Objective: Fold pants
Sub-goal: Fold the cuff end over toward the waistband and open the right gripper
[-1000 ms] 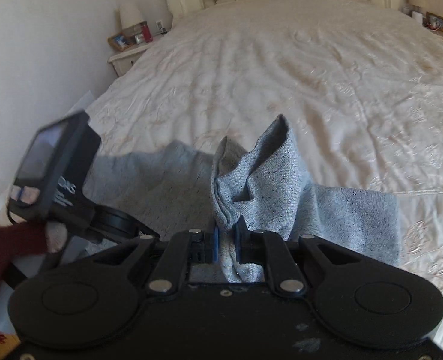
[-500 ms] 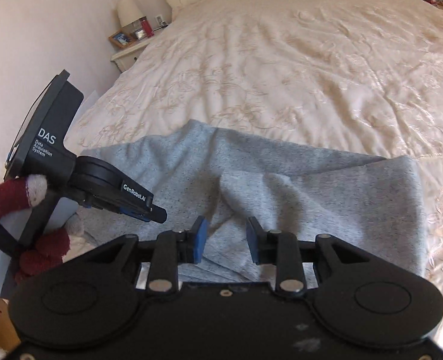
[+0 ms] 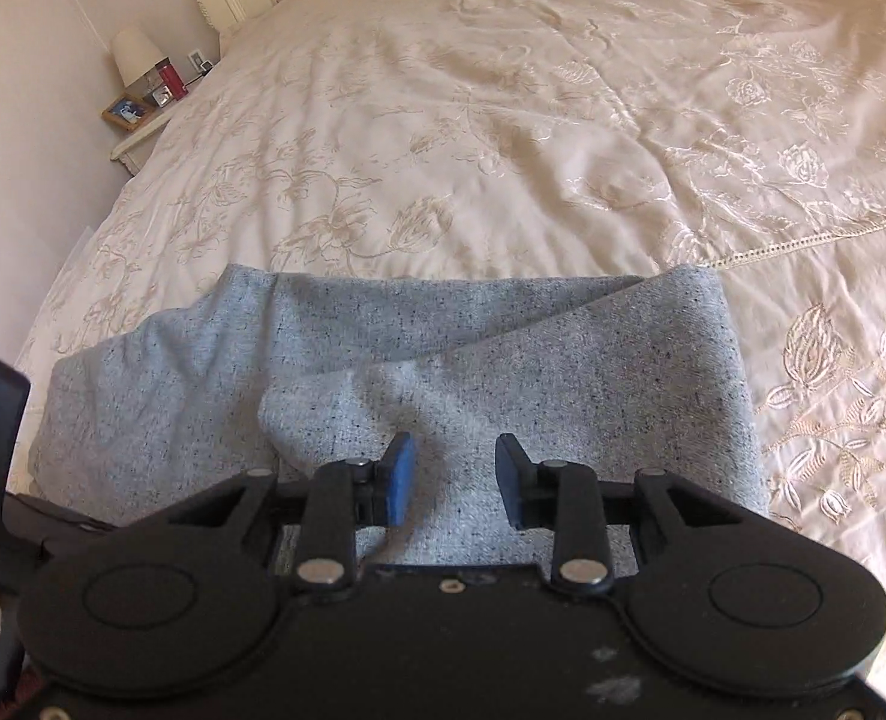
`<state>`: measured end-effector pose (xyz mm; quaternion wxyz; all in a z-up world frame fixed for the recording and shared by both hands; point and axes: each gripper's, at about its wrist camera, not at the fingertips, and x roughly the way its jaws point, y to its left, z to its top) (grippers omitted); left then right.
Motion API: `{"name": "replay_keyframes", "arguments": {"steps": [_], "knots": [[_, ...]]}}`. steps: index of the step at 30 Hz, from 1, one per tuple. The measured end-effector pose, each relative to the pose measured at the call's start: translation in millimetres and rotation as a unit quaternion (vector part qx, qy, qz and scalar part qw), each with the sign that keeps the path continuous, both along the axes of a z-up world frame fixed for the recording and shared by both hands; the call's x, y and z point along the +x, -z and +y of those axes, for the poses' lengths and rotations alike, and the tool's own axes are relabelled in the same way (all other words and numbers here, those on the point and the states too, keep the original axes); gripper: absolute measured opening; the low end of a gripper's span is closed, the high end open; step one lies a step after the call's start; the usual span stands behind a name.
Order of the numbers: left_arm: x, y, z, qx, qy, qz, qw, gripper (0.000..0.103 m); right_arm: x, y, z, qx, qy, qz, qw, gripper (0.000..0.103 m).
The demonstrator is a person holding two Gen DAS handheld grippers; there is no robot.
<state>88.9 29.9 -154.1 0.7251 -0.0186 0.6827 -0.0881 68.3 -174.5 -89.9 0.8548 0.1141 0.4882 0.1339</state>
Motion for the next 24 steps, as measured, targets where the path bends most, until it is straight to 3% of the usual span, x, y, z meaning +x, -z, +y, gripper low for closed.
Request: {"name": "replay_keyframes", "arguments": {"steps": [5,8,11,14,19,24], "knots": [[-11,-3,24,0.012,-0.025,0.003,0.9996,0.034,17,25,25,0.0,-0.019,0.047,0.999,0.033],[-16,-9,37,0.019,-0.039,-0.006,0.999,0.034,17,44,48,0.014,-0.085,0.099,0.991,0.033],[-17,-17,47,0.026,-0.051,-0.018,0.9982,0.034,2,36,62,0.034,-0.137,0.083,0.987,0.033],[-12,-35,47,0.026,-0.048,-0.045,0.9975,0.034,-4,23,50,0.052,-0.103,0.064,0.991,0.032],[11,-58,12,0.011,-0.019,-0.092,0.9955,0.034,5,5,-5,0.03,-0.002,0.025,0.999,0.033],[36,-46,-30,0.006,0.002,-0.095,0.9955,0.034,38,16,-61,0.019,0.045,0.037,0.998,0.033]]}}
